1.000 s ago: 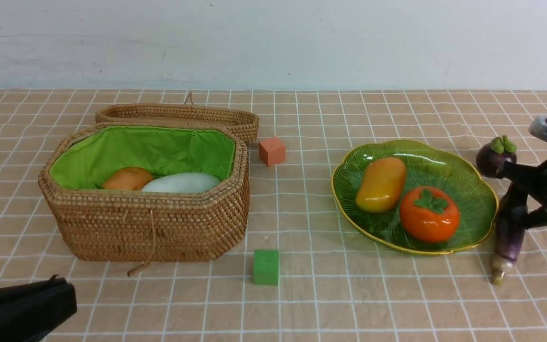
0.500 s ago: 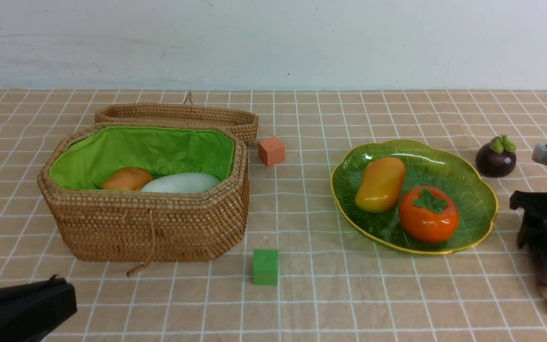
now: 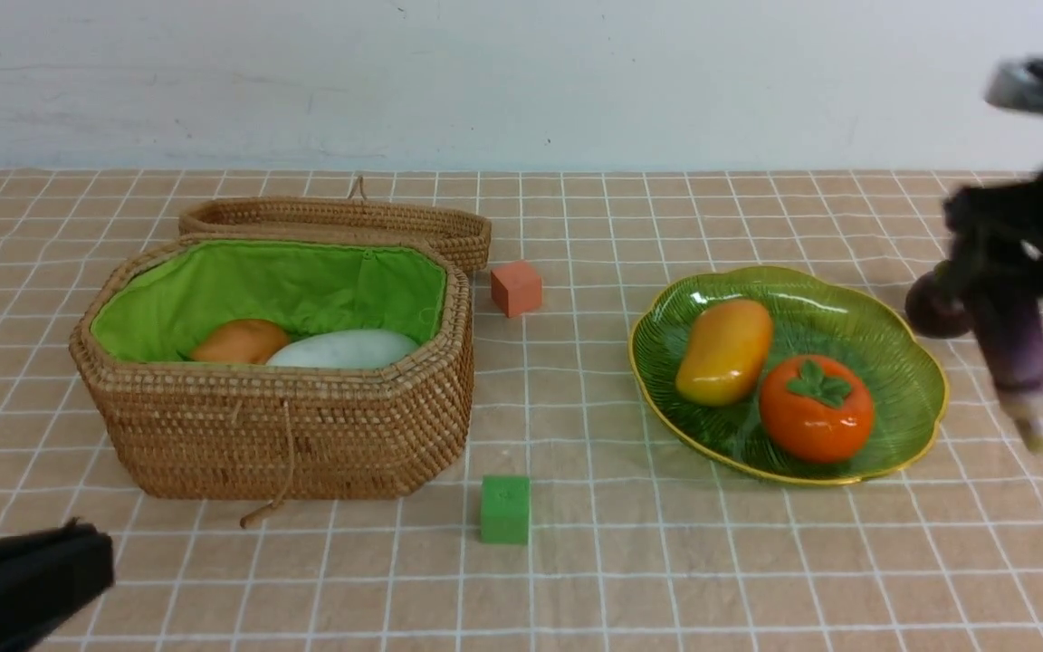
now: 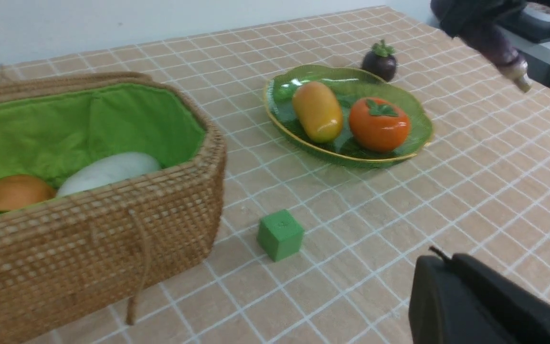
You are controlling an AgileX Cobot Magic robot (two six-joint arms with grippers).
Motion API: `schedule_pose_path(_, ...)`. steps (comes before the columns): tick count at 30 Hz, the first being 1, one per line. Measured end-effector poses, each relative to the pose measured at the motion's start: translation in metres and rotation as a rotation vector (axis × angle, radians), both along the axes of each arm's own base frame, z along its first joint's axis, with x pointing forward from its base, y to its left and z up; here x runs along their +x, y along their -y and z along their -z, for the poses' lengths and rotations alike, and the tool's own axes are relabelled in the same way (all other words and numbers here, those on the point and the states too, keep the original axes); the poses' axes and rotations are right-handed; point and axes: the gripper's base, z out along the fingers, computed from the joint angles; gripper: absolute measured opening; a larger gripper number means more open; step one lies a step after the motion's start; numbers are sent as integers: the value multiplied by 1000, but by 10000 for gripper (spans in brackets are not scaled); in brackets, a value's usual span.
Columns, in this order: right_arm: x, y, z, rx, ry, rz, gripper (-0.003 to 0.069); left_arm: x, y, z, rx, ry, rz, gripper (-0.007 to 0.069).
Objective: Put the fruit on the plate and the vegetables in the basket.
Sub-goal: Grab an eggplant with your right arm and place it in the basket on the left.
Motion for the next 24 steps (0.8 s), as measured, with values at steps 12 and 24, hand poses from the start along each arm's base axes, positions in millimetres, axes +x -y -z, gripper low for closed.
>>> schedule_pose_path(12, -8, -254, -28, 188, 682, -671, 404, 9, -19, -9, -44, 1, -241, 15)
schedule_pose_path(24, 24, -306, 54, 79, 707, -698, 666, 9, -19, -9, -49, 1, -242, 18)
